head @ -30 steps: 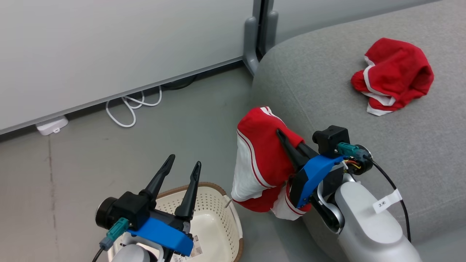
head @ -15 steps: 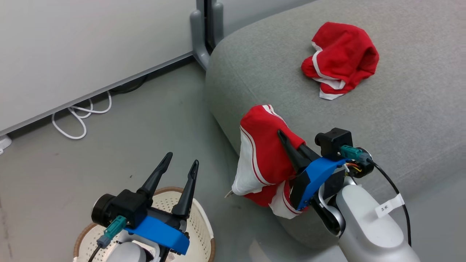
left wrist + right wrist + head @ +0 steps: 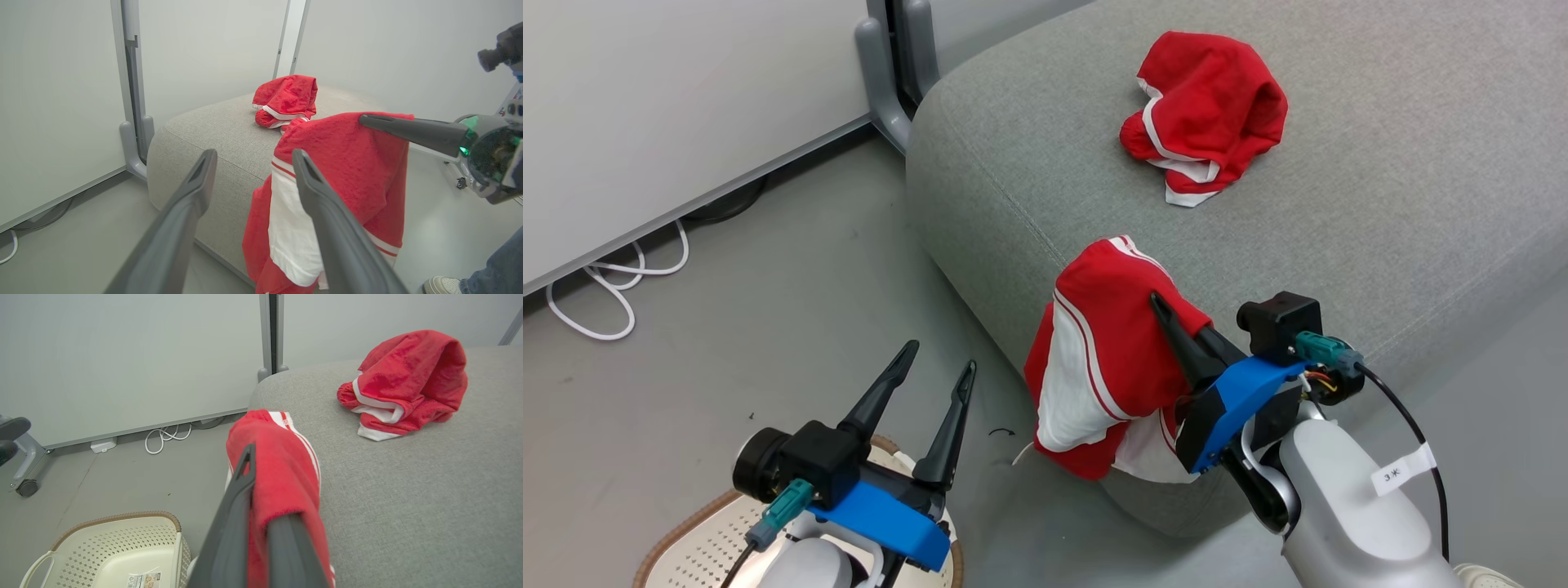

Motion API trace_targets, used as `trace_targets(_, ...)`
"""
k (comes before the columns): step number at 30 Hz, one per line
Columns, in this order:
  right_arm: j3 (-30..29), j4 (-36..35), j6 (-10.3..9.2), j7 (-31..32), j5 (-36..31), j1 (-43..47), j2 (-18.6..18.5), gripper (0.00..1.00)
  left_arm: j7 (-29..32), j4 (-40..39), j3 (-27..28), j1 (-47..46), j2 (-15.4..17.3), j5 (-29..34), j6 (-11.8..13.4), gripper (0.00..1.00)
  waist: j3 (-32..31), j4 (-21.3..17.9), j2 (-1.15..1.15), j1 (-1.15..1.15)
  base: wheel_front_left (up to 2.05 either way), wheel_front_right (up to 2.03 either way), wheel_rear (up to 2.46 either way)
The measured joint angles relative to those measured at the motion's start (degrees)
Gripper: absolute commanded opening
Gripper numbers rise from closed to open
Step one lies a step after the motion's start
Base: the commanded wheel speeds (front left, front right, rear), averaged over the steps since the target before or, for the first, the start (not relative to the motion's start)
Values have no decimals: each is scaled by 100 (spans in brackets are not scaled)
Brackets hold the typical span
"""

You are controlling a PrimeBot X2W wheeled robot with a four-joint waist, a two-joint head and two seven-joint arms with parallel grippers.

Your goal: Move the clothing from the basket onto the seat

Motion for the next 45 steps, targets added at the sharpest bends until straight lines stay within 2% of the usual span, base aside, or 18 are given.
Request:
trace_targets(9,-85,-65,0,-22,-22,77,2,0,0,54,-123,-115,74,-97,0,100,45,-9,0,0,0,0,0)
trace_targets(17,-85,-85,0,15,-19,-99,2,0,0,18,-12,-122,120,-92,1,100,119,-7,0,0,0,0,0)
trace_targets(24,-591,-144,0,34,-81,-757,-120,0,0,-158,64,-86,214,10,15,100,373,74,0,0,0,0,0)
trace_targets(28,-931,-236,0,165,-10,-1369,-381,0,30,-321,90,-114,348,70,35,100,634,151,0,0,0,0,0)
trace_targets(42,-2493,-546,1,770,241,-3110,-1806,0,347,-1209,99,-676,816,425,87,100,1877,588,0,1,0,0,0)
trace_targets(45,-2888,-521,-1,793,292,-3413,-2208,0,415,-1429,100,-796,902,472,89,100,2145,710,0,1,0,0,0)
